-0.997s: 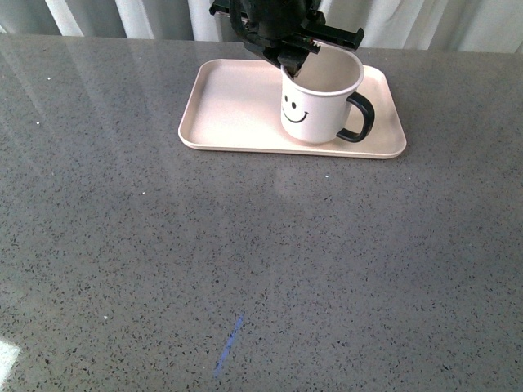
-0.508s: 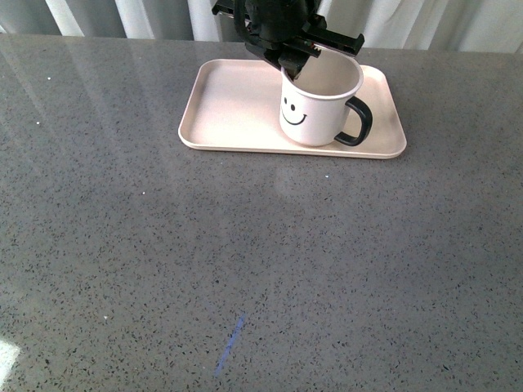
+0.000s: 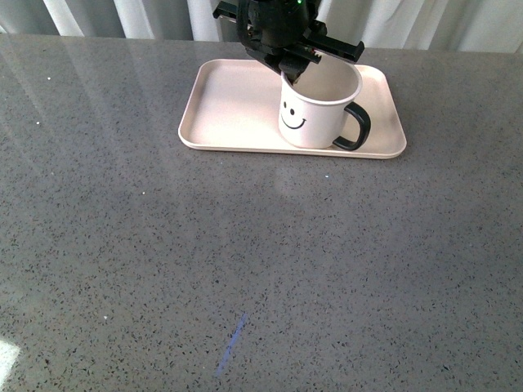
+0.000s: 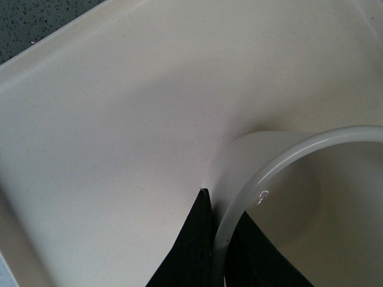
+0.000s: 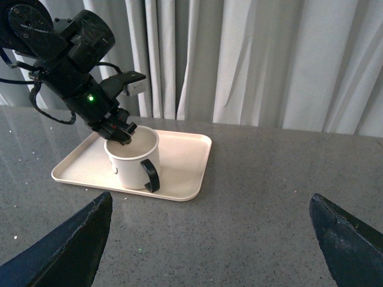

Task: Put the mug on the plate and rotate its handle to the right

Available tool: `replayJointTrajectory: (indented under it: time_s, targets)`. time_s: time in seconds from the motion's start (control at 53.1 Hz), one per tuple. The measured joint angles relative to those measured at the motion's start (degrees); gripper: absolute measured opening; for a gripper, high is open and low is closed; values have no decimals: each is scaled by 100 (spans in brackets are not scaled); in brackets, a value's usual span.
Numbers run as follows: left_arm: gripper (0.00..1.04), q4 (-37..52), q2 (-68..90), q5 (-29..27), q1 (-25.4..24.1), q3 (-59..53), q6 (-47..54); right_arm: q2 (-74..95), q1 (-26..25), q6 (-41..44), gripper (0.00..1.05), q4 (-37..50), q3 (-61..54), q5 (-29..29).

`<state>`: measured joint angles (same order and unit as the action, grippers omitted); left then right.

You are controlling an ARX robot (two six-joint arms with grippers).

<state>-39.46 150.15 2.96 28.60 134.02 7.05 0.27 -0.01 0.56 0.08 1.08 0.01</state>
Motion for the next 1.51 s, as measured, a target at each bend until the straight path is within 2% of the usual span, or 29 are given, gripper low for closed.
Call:
replayJointTrajectory:
  time_s: [0.263,0.602,0.753,1.148,1.355,1.373,1.411,1.468,1.505]
  targets:
    - [4,-37,35,-2,13,33,-2,0,0,0,96,0,0,0]
    - [67,214,92,33,22,114,-24,0,0,0,96,0,0,0]
    - [97,691,-341,111,-28,-636,-28,0,0,0,96,0,0,0]
    - [96,2022,-2415,326,-334,-3099,-251,0,0,0,96,0,0,0]
    - [96,3477,-3816,168,-468,-4824,-704,0,0,0,96,0,0,0]
    - [95,3648,-3945,114,-470,-5007,-741,0,0,0,96,0,0,0]
    - [92,4284,-4133,-391,-452,-5392,-721,0,0,0,96,0,0,0]
    - [83,5744,-4404,-1443,-442,-6131,-717,0,-2,0,96,0,0,-9]
    - [77,6524,-4575,-1871,-470,-6599,-715,0,0,0,96,2,0,-4]
